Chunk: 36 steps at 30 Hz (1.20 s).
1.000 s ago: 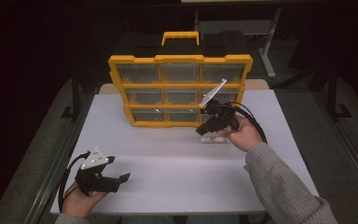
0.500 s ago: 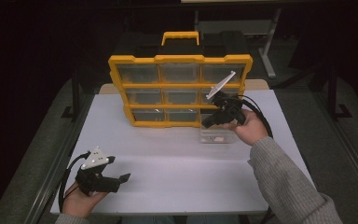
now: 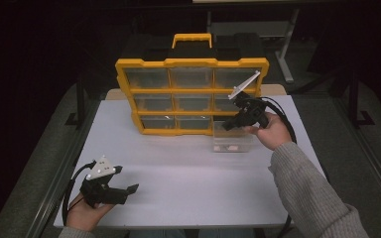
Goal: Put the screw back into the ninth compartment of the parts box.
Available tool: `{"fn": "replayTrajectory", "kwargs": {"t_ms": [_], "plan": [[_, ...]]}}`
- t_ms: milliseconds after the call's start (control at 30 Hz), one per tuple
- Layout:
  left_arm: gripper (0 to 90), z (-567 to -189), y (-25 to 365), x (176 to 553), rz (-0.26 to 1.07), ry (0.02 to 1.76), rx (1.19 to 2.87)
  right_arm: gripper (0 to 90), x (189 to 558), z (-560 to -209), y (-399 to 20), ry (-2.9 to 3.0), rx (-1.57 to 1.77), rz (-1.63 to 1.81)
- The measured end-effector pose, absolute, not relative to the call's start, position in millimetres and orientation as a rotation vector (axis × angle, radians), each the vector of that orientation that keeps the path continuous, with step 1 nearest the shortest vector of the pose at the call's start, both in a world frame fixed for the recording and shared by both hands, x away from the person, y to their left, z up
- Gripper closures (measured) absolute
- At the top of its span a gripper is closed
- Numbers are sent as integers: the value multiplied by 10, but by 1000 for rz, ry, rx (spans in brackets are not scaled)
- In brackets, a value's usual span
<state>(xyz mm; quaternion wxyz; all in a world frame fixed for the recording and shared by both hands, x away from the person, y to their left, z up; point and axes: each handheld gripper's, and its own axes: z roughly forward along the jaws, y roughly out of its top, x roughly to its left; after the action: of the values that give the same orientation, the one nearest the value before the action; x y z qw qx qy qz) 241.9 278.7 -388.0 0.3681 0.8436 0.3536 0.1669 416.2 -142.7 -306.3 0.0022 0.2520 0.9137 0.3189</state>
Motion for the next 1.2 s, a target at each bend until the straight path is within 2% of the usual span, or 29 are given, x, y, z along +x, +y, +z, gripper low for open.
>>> {"fn": "replayTrajectory", "kwargs": {"t_ms": [400,1133,1200], "plan": [[164,-3879,2787,2420,429,907,2167,870,4228,-3130,-1526,2847,846,981],[164,-3898,2779,2429,421,907,2173,859,4287,-3577,-1477,2871,935,884],[164,-3896,2780,2427,421,909,2170,833,4301,-3580,-1480,2864,933,896]]}}
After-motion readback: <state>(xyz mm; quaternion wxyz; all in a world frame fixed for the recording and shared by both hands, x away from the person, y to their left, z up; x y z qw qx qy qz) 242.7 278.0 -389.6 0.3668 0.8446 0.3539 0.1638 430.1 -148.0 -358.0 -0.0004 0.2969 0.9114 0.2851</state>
